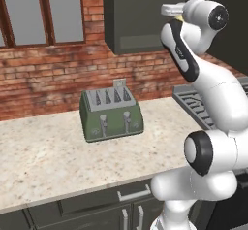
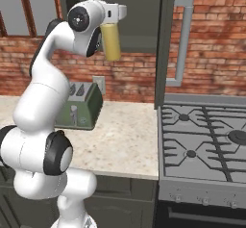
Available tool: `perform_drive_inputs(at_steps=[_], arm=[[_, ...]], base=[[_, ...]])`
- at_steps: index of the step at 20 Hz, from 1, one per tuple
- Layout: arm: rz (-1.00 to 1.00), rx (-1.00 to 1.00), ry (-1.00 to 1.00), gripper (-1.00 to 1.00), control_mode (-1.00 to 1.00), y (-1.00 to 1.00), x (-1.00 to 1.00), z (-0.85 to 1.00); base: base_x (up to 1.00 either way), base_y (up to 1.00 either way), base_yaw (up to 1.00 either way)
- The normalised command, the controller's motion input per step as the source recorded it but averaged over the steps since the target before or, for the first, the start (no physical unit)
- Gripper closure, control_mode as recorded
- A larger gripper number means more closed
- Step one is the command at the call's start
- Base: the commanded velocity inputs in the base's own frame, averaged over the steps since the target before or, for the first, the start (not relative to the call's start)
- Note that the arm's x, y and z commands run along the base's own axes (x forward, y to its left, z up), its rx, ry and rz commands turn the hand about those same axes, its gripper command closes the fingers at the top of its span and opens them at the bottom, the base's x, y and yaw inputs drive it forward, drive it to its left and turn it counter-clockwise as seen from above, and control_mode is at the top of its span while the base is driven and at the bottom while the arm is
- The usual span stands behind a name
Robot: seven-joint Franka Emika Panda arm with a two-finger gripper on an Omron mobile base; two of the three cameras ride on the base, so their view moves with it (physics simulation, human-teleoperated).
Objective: Sort all alcoholic drinks to one cabinet, and non-alcoholic drinks to the other.
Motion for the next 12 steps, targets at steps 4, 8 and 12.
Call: perform_drive_inputs(at_steps=[4,8,12], arm=[[-0.05,0.01,0.00,1.00,-1.00,-0.20,0.15,0.08],[-0.04,0.00,0.00,1.00,-1.00,-0.09,0.15,0.13],[-0.04,0.00,0.00,1.00,-1.00,-0.01,0.00,0.16]], base=[[0.00,0.00,0.00],[0.00,0.00,0.00],[0.00,0.00,0.00]])
